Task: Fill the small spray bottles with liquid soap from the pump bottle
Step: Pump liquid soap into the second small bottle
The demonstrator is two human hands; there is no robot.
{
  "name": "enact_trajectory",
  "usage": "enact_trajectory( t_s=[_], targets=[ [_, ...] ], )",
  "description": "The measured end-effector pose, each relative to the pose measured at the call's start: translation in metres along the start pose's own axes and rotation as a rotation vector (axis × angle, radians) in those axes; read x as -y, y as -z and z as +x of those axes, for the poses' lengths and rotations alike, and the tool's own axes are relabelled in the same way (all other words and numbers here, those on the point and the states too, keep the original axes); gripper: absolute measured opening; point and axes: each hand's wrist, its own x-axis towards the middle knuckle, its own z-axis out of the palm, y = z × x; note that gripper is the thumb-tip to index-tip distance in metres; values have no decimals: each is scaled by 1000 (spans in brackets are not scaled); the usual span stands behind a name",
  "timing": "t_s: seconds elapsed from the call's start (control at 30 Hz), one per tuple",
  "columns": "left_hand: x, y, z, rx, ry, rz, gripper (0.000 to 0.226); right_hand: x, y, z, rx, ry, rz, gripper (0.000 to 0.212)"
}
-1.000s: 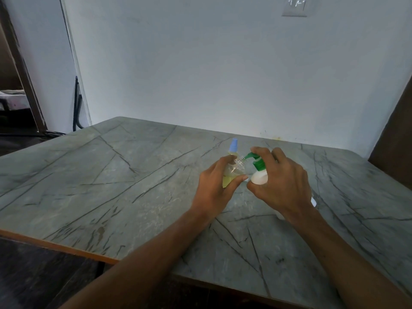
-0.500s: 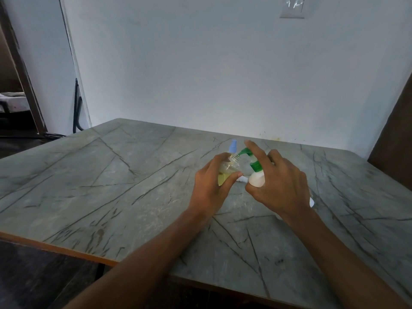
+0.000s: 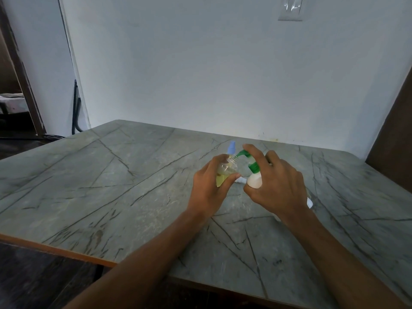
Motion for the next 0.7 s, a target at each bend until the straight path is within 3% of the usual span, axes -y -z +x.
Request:
enact_trajectory(
  t_s=[0.47, 0.7],
  targets=[
    [-3, -2, -4, 35, -49, -6, 51, -6, -1, 4, -19, 10, 87, 80],
    [-1, -1, -1, 14, -31, -8, 50, -2, 0, 0, -17, -11, 40, 86]
  ],
)
